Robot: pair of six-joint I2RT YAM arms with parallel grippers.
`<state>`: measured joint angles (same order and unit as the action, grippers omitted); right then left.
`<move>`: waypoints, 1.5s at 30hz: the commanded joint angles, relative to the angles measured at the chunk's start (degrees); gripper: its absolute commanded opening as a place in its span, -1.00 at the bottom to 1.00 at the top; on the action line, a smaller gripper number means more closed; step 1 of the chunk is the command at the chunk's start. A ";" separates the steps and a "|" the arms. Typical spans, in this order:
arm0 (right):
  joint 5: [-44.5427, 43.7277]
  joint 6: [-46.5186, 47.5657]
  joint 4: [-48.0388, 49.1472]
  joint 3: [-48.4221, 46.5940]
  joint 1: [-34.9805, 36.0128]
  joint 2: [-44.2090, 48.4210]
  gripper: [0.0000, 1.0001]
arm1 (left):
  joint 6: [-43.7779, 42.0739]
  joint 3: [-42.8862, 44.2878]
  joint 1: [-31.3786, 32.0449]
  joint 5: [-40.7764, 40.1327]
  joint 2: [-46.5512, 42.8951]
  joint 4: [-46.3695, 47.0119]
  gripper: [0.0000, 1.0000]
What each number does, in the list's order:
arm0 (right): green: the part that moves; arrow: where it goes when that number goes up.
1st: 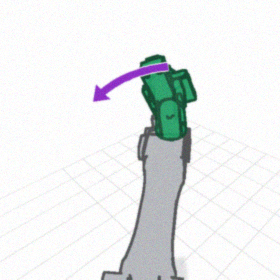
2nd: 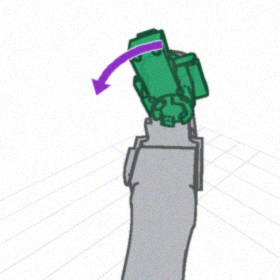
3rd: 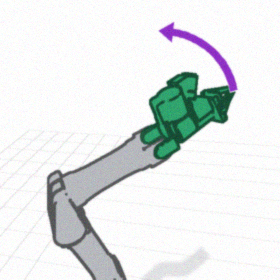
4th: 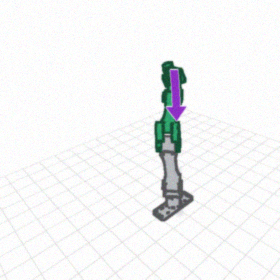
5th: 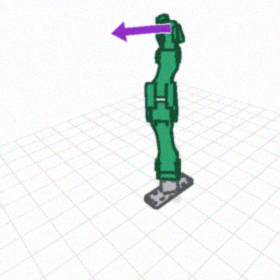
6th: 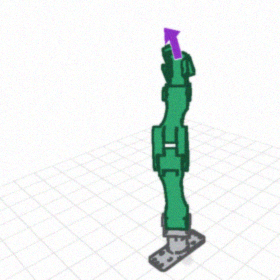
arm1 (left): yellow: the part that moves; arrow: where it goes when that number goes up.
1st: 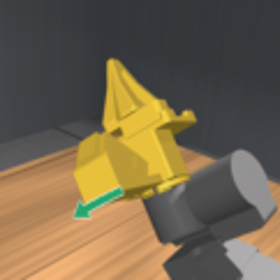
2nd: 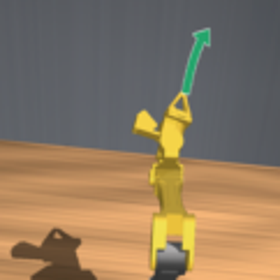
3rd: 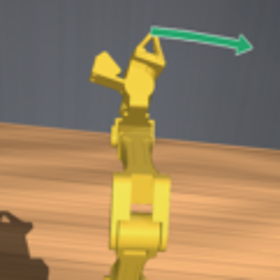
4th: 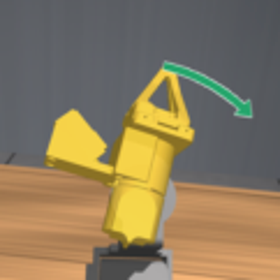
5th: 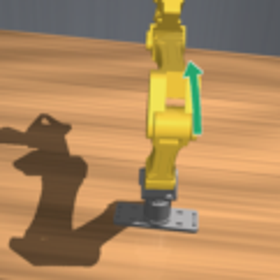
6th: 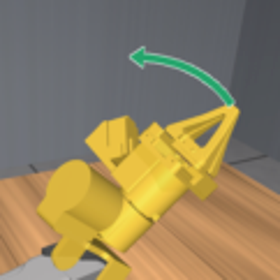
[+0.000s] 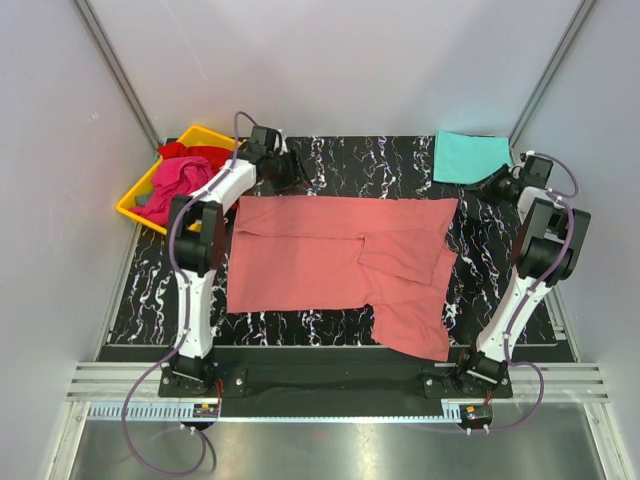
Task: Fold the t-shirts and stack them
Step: Fold the tshirt
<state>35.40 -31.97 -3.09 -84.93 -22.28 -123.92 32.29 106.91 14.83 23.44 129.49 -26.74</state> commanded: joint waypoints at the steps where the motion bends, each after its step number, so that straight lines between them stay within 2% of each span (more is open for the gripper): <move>1: -6.27 1.82 -9.44 -2.18 0.31 2.97 -0.82 | -6.52 2.00 -0.24 -9.25 -11.25 -7.96 0.11; 3: -10.85 2.08 -14.29 -2.35 1.71 6.66 -0.60 | -8.38 -4.93 -0.24 -12.35 -17.74 -8.07 0.11; 4: -13.40 1.82 -17.79 -2.09 2.15 7.80 -0.56 | -9.00 -9.83 -0.24 -14.80 -19.78 -7.54 0.11; 7: -14.39 0.33 -21.76 0.28 4.70 12.29 -0.59 | -11.20 -17.49 -0.24 -20.60 -26.21 -8.06 0.09; 9: -15.79 -0.90 -22.57 6.58 7.41 17.11 -0.61 | -11.99 -21.81 -0.59 -23.95 -28.84 -9.11 0.08; 10: -16.32 -1.34 -22.48 6.61 8.21 17.13 -0.61 | -12.08 -23.14 -0.77 -25.62 -29.38 -9.29 0.08; 12: -16.85 -3.00 -20.48 12.66 9.80 20.99 -0.62 | -12.34 -26.04 -1.03 -27.82 -30.26 -8.33 0.08; 15: -16.94 -4.07 -18.89 18.82 12.52 24.33 -0.63 | -12.34 -29.91 -1.38 -28.19 -29.04 -7.19 0.01; 20: -18.95 -3.19 -20.11 24.53 14.37 25.74 -0.66 | -11.73 -29.83 -1.38 -31.34 -23.77 -9.82 -0.13; 23: -23.35 -2.23 -20.73 26.12 14.37 25.57 -0.67 | -11.46 -30.71 -1.38 -33.45 -21.83 -9.73 -0.13; 28: -26.86 -0.56 -20.37 24.99 14.11 21.44 -0.67 | -11.20 -29.40 -1.56 -39.07 -17.70 -12.36 -0.18; 37: -35.13 2.87 -22.31 17.27 12.88 16.35 -0.67 | -9.45 -30.10 -2.61 -43.22 -17.96 -13.95 -0.18; 44: -38.47 4.89 -24.33 10.57 12.44 11.07 -0.64 | -9.70 -27.91 -4.20 -41.20 -25.15 -14.74 -0.13; 45: -38.04 4.98 -24.16 10.31 12.44 10.72 -0.63 | -11.18 -26.33 -4.20 -37.89 -25.95 -14.48 -0.11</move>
<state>4.08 -29.50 -26.83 -72.53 -8.43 -110.87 22.81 76.44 11.42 -15.20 109.51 -41.06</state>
